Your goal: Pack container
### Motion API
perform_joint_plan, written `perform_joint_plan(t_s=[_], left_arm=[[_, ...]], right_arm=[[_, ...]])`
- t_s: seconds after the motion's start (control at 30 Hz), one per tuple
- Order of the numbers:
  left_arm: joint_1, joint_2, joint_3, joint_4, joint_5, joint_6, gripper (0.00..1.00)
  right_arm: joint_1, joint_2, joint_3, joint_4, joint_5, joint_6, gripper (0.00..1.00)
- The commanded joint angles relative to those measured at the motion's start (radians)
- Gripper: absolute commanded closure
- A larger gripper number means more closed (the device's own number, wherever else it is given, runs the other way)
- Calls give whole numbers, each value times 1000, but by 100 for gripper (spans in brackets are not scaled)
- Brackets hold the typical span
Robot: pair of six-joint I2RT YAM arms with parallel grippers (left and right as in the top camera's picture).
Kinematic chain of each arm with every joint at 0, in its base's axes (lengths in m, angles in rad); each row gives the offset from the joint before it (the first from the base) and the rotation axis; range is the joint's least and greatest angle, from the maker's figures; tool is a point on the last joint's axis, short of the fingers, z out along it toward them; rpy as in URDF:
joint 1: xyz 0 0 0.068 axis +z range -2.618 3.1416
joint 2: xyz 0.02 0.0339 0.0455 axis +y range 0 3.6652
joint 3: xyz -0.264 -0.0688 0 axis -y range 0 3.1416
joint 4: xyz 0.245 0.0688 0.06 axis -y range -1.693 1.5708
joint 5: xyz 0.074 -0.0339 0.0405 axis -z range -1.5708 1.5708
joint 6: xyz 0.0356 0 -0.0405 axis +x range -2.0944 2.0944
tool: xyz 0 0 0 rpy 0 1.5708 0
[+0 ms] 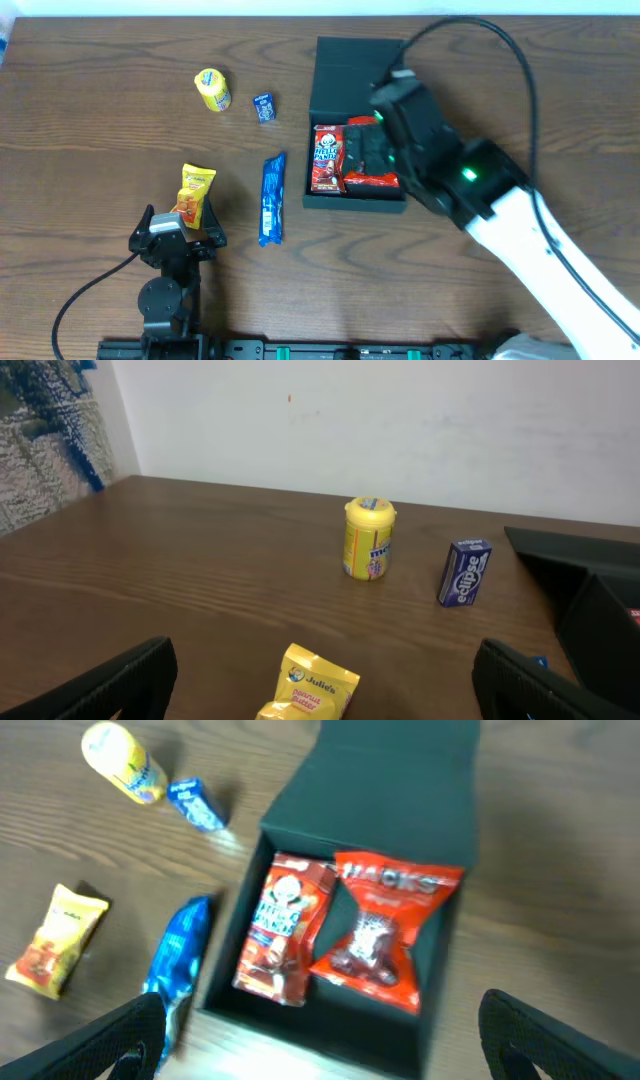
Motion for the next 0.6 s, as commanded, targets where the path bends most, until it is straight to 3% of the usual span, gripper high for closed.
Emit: perform_joint_plan(t_s=[0.0,0.27,0.57], left_arm=[[6,-2,-16,-46,-21,0,4],[6,-2,-16,-46,-21,0,5],[6,-2,-16,-46,-21,0,4]], right_arm=[[5,-144,-108,29,71,-157,1],[-9,-509,-395,53,68,-205,1],[-8,-645,-409,-134,152,-205,1]])
